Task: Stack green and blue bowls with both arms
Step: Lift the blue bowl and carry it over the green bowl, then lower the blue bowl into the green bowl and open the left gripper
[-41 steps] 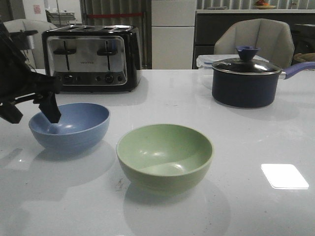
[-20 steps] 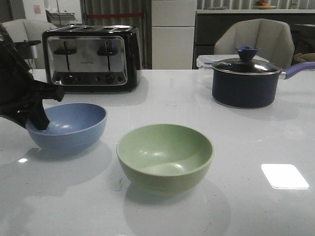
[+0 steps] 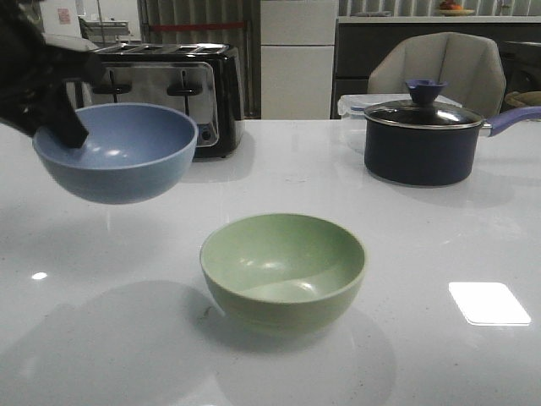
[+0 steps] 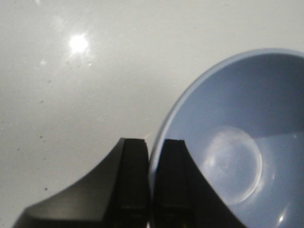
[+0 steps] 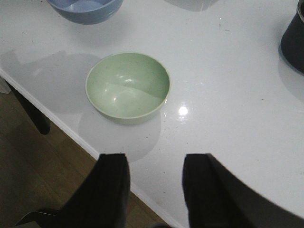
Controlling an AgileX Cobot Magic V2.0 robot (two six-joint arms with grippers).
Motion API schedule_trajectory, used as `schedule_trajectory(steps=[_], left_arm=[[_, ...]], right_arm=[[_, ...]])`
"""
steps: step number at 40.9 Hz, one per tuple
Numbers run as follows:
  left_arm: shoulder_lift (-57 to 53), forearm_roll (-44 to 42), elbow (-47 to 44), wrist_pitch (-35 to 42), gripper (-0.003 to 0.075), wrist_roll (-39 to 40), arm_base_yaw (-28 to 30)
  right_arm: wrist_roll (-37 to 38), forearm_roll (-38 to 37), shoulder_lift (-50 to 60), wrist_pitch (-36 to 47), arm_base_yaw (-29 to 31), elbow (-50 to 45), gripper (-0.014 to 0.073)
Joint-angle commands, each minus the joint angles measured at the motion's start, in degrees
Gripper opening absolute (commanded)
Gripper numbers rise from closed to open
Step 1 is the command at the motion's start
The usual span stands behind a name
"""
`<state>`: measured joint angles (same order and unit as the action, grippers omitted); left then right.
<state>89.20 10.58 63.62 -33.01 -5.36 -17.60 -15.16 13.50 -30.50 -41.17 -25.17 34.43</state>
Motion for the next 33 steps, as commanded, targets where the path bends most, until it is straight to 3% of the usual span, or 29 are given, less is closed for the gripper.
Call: schedule_trajectory(steps=[1, 10, 19, 33], left_arm=[[-4.63, 0.72, 2.47, 1.61, 0.0093, -0.49, -3.49], [-3.41, 0.72, 8.61, -4.79, 0.0093, -2.37, -11.47], [0.83, 0.87, 10.78, -4.35, 0.0093, -2.37, -16.97], [7.88, 3.73, 10.78, -3.14, 0.0093, -2.37, -19.19]], right_arm=[[-0.77, 0.77, -0.16, 4.08, 0.19, 1.55, 0.0401], [-0.77, 0.77, -0.16, 4.08, 0.19, 1.55, 0.0401], [-0.77, 0.77, -0.16, 4.08, 0.19, 1.55, 0.0401], [-0.77, 0.77, -0.16, 4.08, 0.19, 1.55, 0.0401]])
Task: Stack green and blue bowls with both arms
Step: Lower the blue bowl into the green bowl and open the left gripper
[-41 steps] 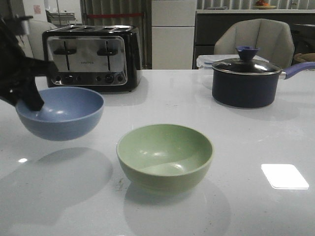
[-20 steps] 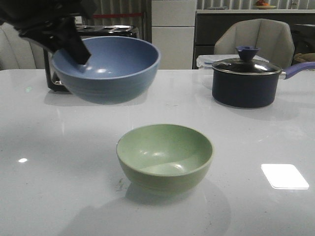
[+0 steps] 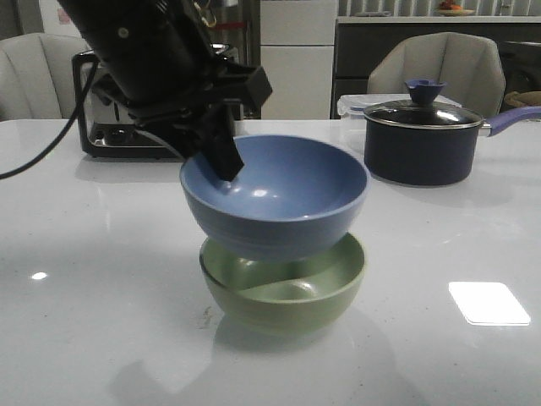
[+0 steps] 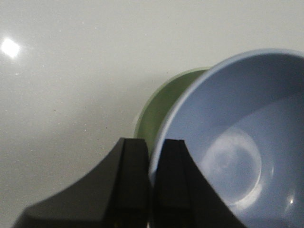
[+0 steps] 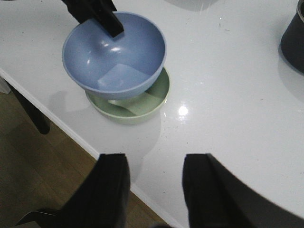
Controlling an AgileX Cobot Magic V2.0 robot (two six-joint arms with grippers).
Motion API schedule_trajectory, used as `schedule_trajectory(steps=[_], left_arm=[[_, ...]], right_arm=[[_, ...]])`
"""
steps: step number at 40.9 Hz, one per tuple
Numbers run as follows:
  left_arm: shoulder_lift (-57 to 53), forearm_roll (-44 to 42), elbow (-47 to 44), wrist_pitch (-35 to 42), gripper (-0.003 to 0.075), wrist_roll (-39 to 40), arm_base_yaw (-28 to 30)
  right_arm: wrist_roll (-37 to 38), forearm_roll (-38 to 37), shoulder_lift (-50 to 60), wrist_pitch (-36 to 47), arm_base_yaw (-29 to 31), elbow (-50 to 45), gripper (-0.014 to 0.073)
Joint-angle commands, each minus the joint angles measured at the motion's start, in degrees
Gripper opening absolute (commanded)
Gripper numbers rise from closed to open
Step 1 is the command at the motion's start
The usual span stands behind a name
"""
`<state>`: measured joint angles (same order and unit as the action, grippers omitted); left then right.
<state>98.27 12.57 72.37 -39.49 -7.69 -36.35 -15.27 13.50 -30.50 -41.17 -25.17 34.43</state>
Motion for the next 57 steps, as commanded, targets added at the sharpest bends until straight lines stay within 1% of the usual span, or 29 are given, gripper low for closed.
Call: schedule_trajectory(steps=[1, 12, 21, 23, 26, 28, 30, 32, 33, 35, 37, 44, 51, 57], left_arm=[[-0.86, 1.74, 2.02, 3.64, 0.0093, -0.05, -0.44], [2.37, 3.23, 2.02, 6.2, 0.0093, -0.05, -0.44], [4.52, 3.67, 2.02, 5.08, 0.0094, -0.05, -0.44], [4.9, 3.67, 2.02, 5.05, 0.0104, -0.05, -0.44], [4.9, 3.77, 2.02, 5.36, 0.015, -0.05, -0.44], [4.9, 3.89, 2.02, 5.65, 0.0207, -0.05, -0.44], [4.9, 3.89, 2.02, 5.75, 0.0283, -0.05, -0.44], [4.9, 3.89, 2.02, 5.75, 0.0381, -0.05, -0.44], [4.9, 3.89, 2.02, 5.75, 0.0404, -0.05, -0.44], [4.62, 3.89, 2.02, 5.75, 0.0475, -0.05, -0.44], [4.05, 3.77, 2.02, 5.75, 0.0501, -0.05, -0.44], [-1.4, 2.88, 2.02, 5.53, 0.0487, -0.15, -0.44], [-10.21, -0.79, 1.91, 2.94, 0.0487, -0.26, -0.44], [-19.1, -2.91, -1.83, 1.89, 0.0488, -0.26, -0.44]], right_arm=[[-0.67, 0.77, -0.16, 4.08, 0.19, 1.55, 0.0401], [-0.67, 0.77, -0.16, 4.08, 0.19, 1.55, 0.0401], [-0.67, 0.77, -0.16, 4.08, 0.19, 1.55, 0.0401], [-0.67, 0.77, -0.16, 4.08, 0.19, 1.55, 0.0401], [-0.67, 0.77, -0.16, 4.08, 0.19, 1.55, 0.0401], [-0.67, 0.77, -0.16, 4.08, 0.19, 1.55, 0.0401], [-0.67, 0.77, -0.16, 4.08, 0.19, 1.55, 0.0401], [-0.67, 0.77, -0.16, 4.08, 0.19, 1.55, 0.0401], [-0.67, 0.77, -0.16, 4.08, 0.19, 1.55, 0.0401], [-0.67, 0.77, -0.16, 4.08, 0.19, 1.55, 0.0401], [-0.67, 0.77, -0.16, 4.08, 0.19, 1.55, 0.0401], [-0.67, 0.77, -0.16, 4.08, 0.19, 1.55, 0.0401], [-0.67, 0.77, -0.16, 4.08, 0.19, 1.55, 0.0401], [-0.67, 0.77, -0.16, 4.08, 0.19, 1.55, 0.0401]])
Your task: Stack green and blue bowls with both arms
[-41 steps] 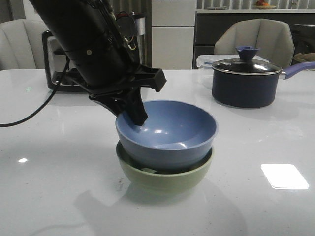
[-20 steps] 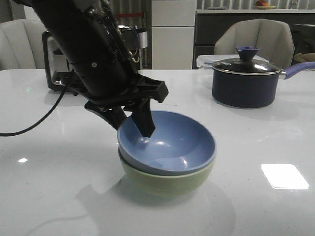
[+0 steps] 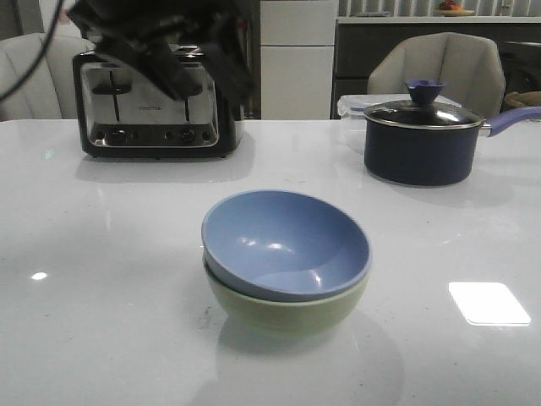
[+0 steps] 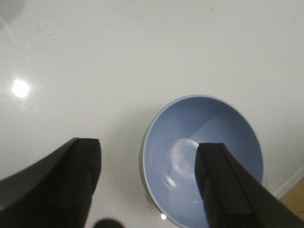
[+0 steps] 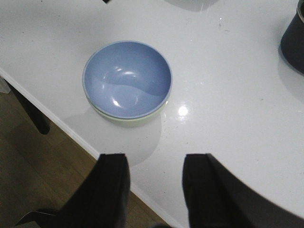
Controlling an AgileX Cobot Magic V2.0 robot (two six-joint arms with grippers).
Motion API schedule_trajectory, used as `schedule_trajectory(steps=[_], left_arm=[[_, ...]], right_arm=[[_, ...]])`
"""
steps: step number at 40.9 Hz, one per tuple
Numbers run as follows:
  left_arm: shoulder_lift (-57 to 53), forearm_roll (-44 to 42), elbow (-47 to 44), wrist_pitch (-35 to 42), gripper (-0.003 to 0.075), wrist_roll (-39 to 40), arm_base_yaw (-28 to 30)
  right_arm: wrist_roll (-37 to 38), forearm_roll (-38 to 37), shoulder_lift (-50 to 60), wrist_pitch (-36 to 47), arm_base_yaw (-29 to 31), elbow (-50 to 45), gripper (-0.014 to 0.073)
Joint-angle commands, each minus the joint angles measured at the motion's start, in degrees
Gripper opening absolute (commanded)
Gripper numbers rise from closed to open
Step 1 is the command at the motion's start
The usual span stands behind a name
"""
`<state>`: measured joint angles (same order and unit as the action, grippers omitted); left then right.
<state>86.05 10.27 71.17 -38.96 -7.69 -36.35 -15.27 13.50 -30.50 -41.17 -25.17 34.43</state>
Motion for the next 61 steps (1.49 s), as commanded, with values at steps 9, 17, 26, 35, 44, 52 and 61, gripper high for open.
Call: schedule_trajectory(steps=[9, 17, 26, 35, 44, 52, 61], left_arm=[[-20.5, -1.71, -11.39, 1.36, 0.0488, -0.26, -0.44], [-32.26, -1.84, -20.51, 0.98, 0.0488, -0.26, -0.44], [-44.06, -2.23, -27.81, -0.88, 0.0487, -0.26, -0.44], [-51.66, -5.59, -32.35, -3.14, 0.0487, -0.26, -0.44], [-52.49, -8.15, -33.96, -2.78, 0.0487, -0.26, -0.44], [-52.49, -8.44, -33.96, -2.78, 0.0434, -0.26, -0.44], [-52.49, -8.44, -33.96, -2.78, 0.0178, -0.26, -0.44]], right_arm=[[-0.67, 0.77, -0.16, 4.08, 0.19, 1.55, 0.0401], [-0.67, 0.77, -0.16, 4.08, 0.19, 1.55, 0.0401], [-0.67, 0.77, -0.16, 4.08, 0.19, 1.55, 0.0401], [-0.67, 0.77, -0.16, 3.89, 0.19, 1.55, 0.0401], [-0.67, -1.08, -0.16, 3.89, 0.24, 1.55, 0.0401], [-0.67, -1.75, -0.16, 3.81, 0.24, 1.55, 0.0339], [-0.67, -1.75, -0.16, 3.82, 0.24, 1.55, 0.0083]])
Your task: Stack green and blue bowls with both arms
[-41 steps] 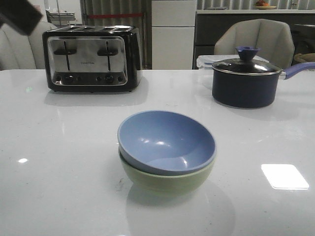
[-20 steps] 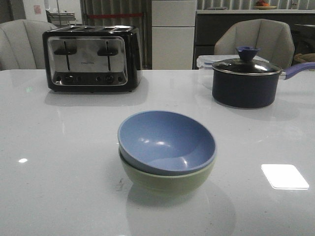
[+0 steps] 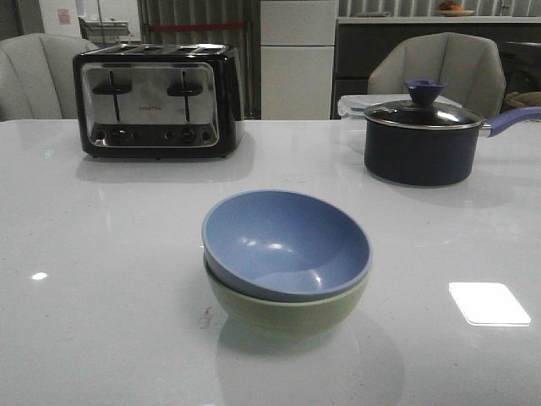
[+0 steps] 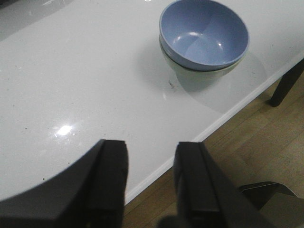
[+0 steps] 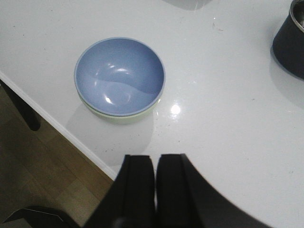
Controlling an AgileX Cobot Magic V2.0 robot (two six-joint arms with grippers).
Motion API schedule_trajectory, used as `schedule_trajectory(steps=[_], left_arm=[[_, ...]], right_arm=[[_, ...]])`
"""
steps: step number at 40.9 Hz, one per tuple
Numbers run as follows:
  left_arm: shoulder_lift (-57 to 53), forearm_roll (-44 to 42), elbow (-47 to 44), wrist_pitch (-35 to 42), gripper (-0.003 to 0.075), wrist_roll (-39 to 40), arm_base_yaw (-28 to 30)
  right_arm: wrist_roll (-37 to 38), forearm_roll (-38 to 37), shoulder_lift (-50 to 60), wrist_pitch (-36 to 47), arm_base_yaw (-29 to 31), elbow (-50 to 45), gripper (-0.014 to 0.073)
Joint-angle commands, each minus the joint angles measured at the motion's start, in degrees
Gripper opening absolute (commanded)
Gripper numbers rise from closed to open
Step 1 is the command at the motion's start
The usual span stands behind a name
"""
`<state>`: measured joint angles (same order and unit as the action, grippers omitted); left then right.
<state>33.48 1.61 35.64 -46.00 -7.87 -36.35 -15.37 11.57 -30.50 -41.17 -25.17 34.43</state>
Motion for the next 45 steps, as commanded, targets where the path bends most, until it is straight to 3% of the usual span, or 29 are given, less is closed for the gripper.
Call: schedule_trajectory(steps=[1, 4, 27, 35, 45], left_arm=[[0.09, 0.22, 1.56, 4.26, 0.0155, -0.07, -0.44], [0.09, 0.22, 1.56, 4.26, 0.0088, -0.07, -0.44], [-1.5, 0.45, 1.56, 4.27, 0.0093, -0.07, 0.28], [-9.96, 1.85, 0.84, 5.03, 0.0093, -0.07, 11.97], [-23.18, 1.81, -10.55, 21.56, 0.0093, -0.07, 26.2]], right_arm=[[-0.56, 0.18, -0.16, 3.82, 0.24, 1.55, 0.0066], [-0.56, 0.18, -0.16, 3.82, 0.24, 1.55, 0.0024], [-0.56, 0.18, -0.16, 3.56, 0.24, 1.55, 0.0029], [-0.56, 0.18, -0.16, 3.5, 0.24, 1.55, 0.0029], [-0.56, 0.18, -0.16, 3.5, 0.24, 1.55, 0.0029]])
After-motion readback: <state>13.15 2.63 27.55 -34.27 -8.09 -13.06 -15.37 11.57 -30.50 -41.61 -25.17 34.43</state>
